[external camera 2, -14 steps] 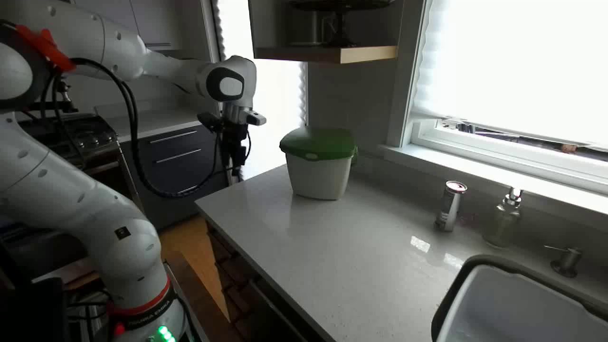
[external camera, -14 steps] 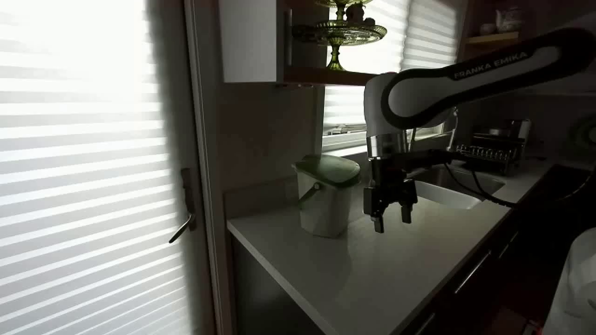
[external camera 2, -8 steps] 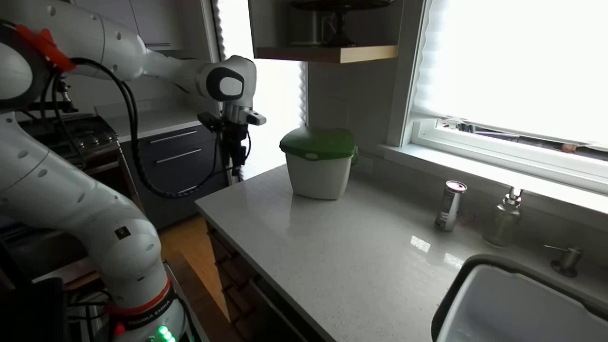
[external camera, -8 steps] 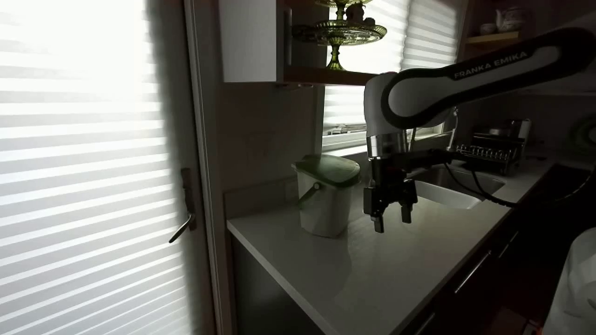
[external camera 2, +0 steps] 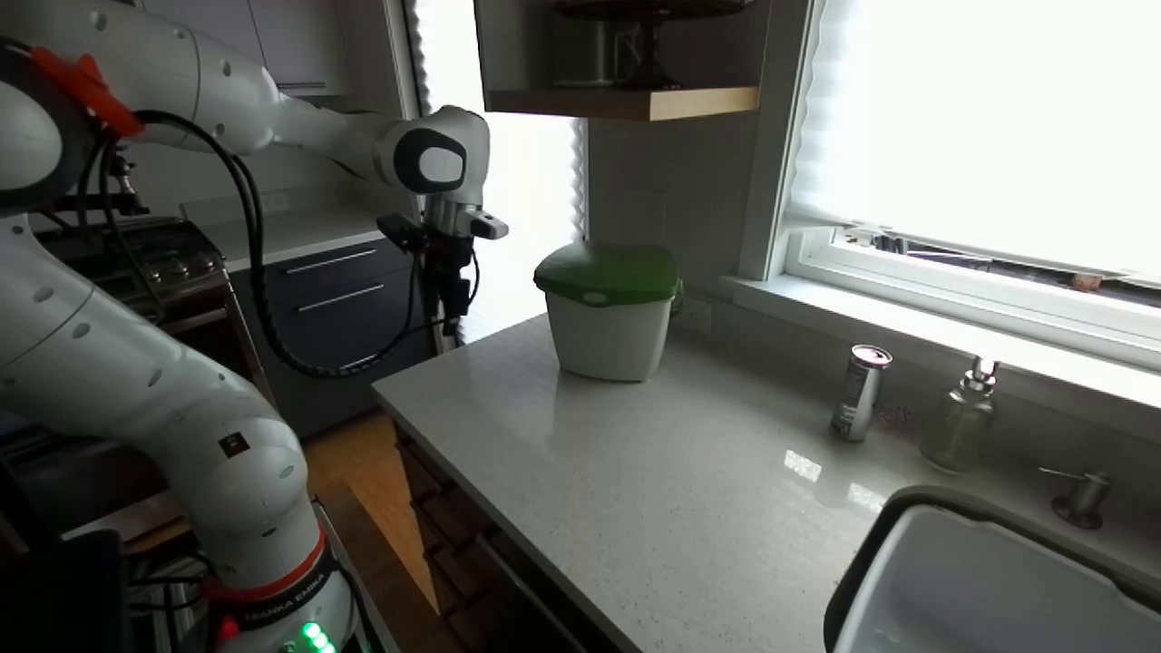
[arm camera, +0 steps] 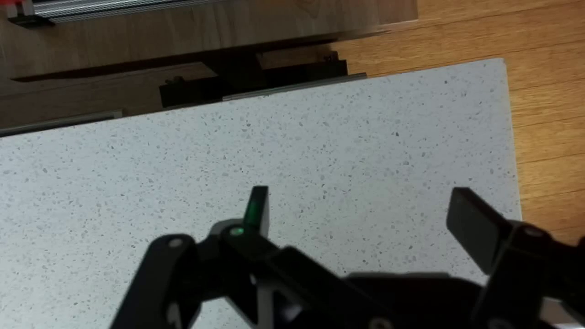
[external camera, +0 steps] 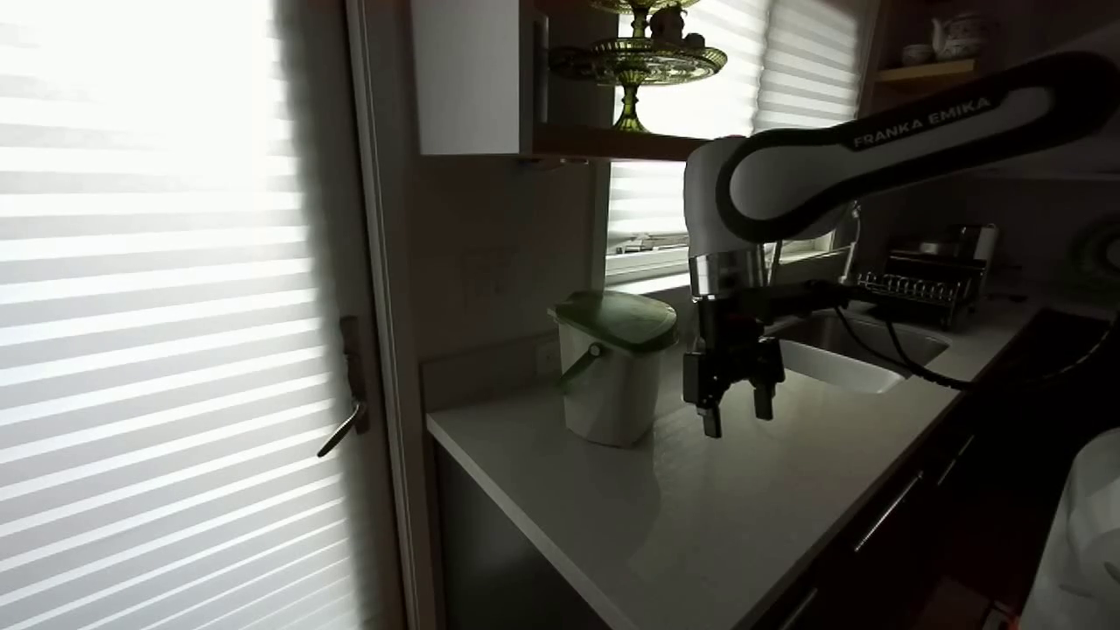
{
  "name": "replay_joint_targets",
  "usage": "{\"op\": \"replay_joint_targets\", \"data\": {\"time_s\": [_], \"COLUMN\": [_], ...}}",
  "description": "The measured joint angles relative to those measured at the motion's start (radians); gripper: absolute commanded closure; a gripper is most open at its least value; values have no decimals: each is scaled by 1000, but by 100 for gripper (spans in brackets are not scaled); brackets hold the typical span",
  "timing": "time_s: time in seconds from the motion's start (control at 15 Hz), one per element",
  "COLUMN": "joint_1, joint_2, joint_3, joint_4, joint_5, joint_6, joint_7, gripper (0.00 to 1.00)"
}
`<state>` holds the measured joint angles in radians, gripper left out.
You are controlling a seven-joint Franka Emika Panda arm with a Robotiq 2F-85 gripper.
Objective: Place the can and the wrapper in front of the bin
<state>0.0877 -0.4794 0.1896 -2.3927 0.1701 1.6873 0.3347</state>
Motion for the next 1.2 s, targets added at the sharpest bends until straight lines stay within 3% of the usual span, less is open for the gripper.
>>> {"op": "replay_joint_targets", "data": {"time_s": [0.2, 0.47, 0.87, 1.2], "joint_1": [-20, -108, -252, -325], "joint_2": [-2, -19, -28, 20], "joint_3": [-16, -89, -199, -307], "joint_4": [12, 56, 164, 235], "joint_5": [-5, -46, -224, -337], "joint_6": [43, 92, -7, 28], "joint_7": [9, 16, 15, -86], "gripper": [0, 0, 0, 0]}}
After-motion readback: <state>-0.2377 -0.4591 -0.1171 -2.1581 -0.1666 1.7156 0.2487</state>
